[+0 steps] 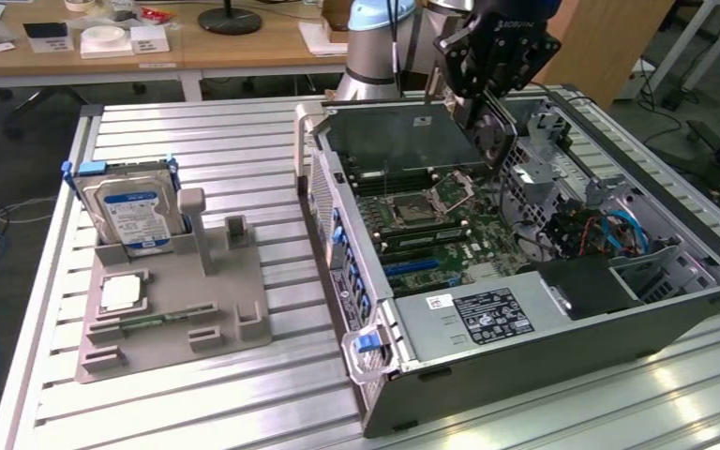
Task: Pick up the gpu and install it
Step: 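Insert the gpu into the slot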
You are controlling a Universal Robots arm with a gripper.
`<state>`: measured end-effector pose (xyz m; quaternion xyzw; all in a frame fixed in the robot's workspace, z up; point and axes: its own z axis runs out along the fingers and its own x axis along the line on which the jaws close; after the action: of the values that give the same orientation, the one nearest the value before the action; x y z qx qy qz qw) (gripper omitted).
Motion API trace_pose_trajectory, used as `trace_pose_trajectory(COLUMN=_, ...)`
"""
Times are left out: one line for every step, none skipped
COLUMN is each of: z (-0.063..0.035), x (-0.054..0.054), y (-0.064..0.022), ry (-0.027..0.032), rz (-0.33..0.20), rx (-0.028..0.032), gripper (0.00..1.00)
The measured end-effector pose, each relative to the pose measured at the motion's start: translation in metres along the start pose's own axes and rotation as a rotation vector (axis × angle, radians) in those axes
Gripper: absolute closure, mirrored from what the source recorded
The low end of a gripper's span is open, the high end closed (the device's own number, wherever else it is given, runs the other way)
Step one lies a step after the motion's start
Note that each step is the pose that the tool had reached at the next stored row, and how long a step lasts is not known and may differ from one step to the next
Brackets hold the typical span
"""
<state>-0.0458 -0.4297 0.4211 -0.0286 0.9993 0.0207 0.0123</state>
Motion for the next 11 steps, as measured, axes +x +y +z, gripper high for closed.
trace_pose_trajectory(z=0.0000, x=0.0000, y=0.0000, ry=0.0006, rz=-0.015, rx=-0.0004, gripper=0.72)
trace_pose_trajectory(z=0.0000, x=0.0000, y=0.0000, ry=0.0012, rz=-0.030, rx=-0.0007, gripper=0.72)
trace_pose_trajectory(z=0.0000, x=0.0000, y=0.0000, ry=0.0019, rz=-0.047, rx=-0.0012, gripper=0.72)
trace_pose_trajectory(z=0.0000, x=0.0000, y=0.0000, ry=0.0027, rz=-0.065, rx=-0.0016, gripper=0.72)
trace_pose_trajectory(z=0.0000, x=0.0000, y=0.0000, ry=0.0034, rz=-0.083, rx=-0.0021, gripper=0.72)
trace_pose_trajectory(z=0.0000, x=0.0000, y=0.0000, ry=0.0042, rz=-0.102, rx=-0.0026, gripper=0.72)
trace_pose_trajectory(z=0.0000, x=0.0000, y=0.0000, ry=0.0050, rz=-0.120, rx=-0.0031, gripper=0.72)
trace_pose_trajectory(z=0.0000, x=0.0000, y=0.0000, ry=0.0056, rz=-0.138, rx=-0.0035, gripper=0.72)
trace_pose_trajectory(z=0.0000, x=0.0000, y=0.0000, ry=0.0063, rz=-0.155, rx=-0.0039, gripper=0.72)
trace_pose_trajectory(z=0.0000, x=0.0000, y=0.0000, ry=0.0070, rz=-0.172, rx=-0.0044, gripper=0.72)
trace_pose_trajectory(z=0.0000, x=0.0000, y=0.0000, ry=0.0078, rz=-0.190, rx=-0.0049, gripper=0.72)
